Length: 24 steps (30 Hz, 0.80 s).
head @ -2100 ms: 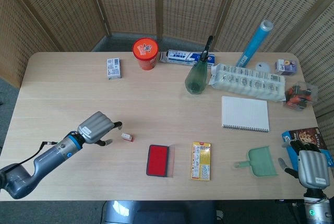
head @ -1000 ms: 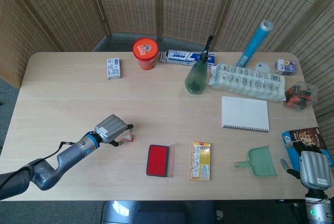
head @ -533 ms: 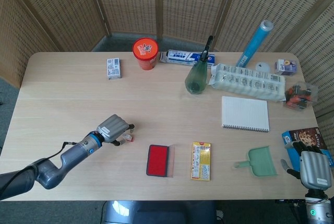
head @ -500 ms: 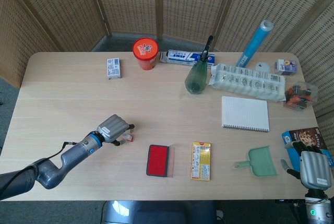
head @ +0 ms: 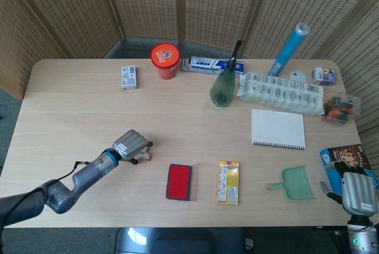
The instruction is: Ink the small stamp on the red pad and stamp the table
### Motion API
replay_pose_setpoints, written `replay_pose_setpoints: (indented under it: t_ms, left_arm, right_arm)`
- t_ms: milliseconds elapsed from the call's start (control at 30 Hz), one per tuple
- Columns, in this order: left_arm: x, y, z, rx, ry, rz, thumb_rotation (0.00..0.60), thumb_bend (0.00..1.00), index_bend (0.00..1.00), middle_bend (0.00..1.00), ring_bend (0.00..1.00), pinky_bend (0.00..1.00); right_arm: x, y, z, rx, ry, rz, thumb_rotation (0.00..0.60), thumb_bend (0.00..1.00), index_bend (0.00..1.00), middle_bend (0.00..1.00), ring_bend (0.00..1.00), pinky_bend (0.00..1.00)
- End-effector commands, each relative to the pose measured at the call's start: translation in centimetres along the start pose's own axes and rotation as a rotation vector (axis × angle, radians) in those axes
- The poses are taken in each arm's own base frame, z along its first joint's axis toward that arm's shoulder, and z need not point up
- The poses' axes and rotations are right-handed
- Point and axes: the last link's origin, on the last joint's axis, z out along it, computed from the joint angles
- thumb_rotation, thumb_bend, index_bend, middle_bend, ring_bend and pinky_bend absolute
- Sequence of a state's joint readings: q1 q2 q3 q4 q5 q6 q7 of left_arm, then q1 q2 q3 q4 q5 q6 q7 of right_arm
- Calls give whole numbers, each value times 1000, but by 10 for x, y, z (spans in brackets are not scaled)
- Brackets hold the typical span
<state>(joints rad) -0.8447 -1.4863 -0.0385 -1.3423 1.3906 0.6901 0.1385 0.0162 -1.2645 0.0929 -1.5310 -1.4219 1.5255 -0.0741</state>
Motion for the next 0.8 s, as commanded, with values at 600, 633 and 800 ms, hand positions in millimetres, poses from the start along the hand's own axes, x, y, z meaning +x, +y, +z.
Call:
replay_pose_setpoints:
  t_ms: [600,633,800]
  left_arm:
    - [8,-1,5,-4,-14,2,570,384,637,1000,1000,932]
    - [11,-1,4,-7,-8,1,570,383,637,1000,1000,932]
    - [31,5,-1,-49,24,-36,570,382,637,1000,1000,933]
  right_arm:
    - [2,2,-3,-10,10,-2,590,263,436,439,469,373]
    - [3,2,-3,-9,11,-2,589,262,436,438,469,373]
    - [3,2,-4,-9,13,4,590,262,436,438,468,373]
